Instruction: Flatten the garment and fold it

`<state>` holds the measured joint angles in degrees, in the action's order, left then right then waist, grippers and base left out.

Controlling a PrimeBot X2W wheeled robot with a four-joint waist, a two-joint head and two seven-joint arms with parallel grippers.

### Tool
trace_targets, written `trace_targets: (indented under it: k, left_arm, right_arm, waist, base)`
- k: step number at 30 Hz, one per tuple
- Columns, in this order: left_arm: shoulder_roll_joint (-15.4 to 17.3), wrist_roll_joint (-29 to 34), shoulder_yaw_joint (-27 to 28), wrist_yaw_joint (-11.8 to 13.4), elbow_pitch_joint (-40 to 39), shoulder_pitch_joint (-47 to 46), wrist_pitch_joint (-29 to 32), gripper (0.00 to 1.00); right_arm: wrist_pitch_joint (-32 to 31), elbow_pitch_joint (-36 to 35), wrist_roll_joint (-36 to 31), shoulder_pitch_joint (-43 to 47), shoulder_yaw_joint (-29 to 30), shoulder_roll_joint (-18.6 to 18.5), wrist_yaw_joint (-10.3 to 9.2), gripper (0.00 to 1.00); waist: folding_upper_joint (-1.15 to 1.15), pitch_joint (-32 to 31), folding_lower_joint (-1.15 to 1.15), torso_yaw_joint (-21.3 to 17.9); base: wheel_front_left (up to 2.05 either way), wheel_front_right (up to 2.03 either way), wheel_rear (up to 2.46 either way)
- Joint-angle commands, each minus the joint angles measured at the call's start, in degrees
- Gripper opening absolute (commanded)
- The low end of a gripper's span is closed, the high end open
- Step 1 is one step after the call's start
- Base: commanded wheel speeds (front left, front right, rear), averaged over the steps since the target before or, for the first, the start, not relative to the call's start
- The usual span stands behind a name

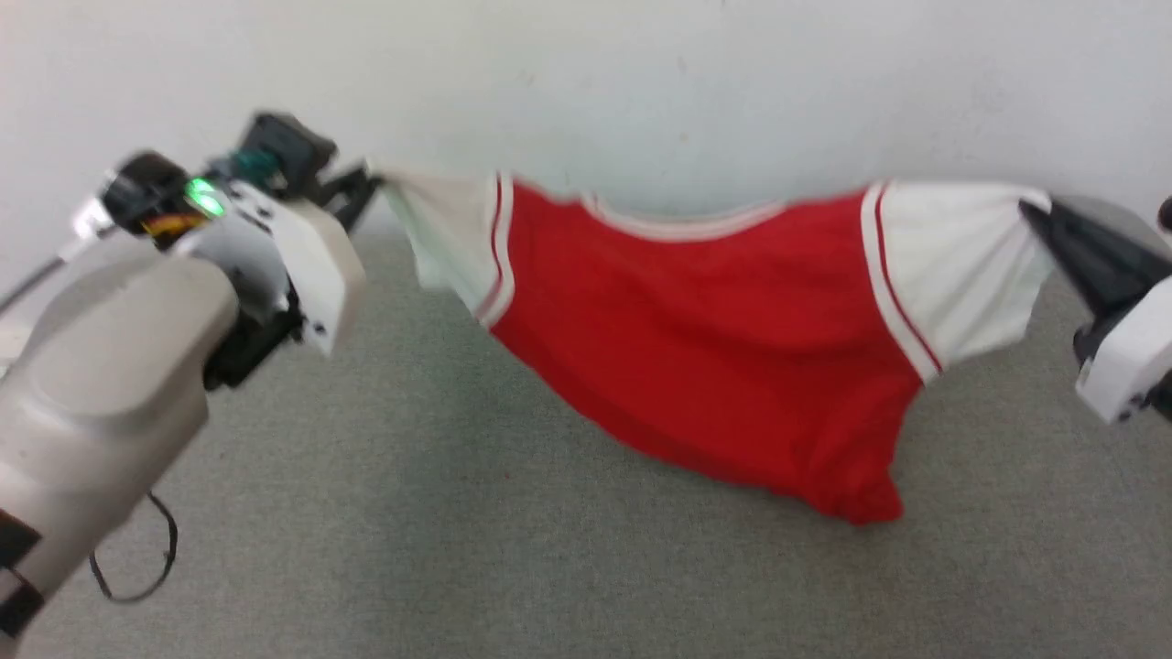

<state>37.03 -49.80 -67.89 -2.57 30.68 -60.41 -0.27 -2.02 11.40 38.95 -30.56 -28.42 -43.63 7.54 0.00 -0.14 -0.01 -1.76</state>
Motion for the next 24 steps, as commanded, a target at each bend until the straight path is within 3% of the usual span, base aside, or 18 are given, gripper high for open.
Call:
trace_targets:
  k: [1,6,12,18,24]
  left_arm:
    - [0.9,0.5,1.4,1.3,-0.7,-1.8,-1.5,0.0]
    - [2.1,2.3,4.1,4.4,-2.2,-6.0,-5.0,0.0]
    - [0.6,3.9,7.4,7.5,-0.8,-12.6,-8.8,0.0]
    - [-1.7,6.2,10.5,9.5,2.5,-21.1,-12.1,0.0]
    - [-3.1,9.0,13.0,10.5,6.5,-30.2,-13.8,0.0]
  right_arm:
    - [0.7,-1.1,-1.4,-1.7,1.5,0.7,-0.05,0.0]
    - [1.3,-2.9,-6.4,-6.0,5.6,3.2,-0.05,0.0]
    - [0.6,-1.4,-12.6,-15.4,7.9,6.9,-0.05,0.0]
    - [0.6,3.9,-15.7,-28.2,9.8,11.1,-0.05,0.0]
    - [0.6,10.7,-19.6,-41.5,8.5,11.9,-0.05,0.0]
  waist:
    - [0.0,-1.7,0.01,1.0]
    - [0.0,-2.2,0.01,1.5]
    - [0.0,0.1,0.01,2.2]
    - [0.0,5.7,0.01,2.7]
    - [0.0,12.9,0.01,3.4]
  base:
    - [0.0,0.0,0.0]
    - [0.0,0.0,0.0]
    - [0.0,0.0,0.0]
    - [0.0,0.0,0.0]
    - [0.0,0.0,0.0]
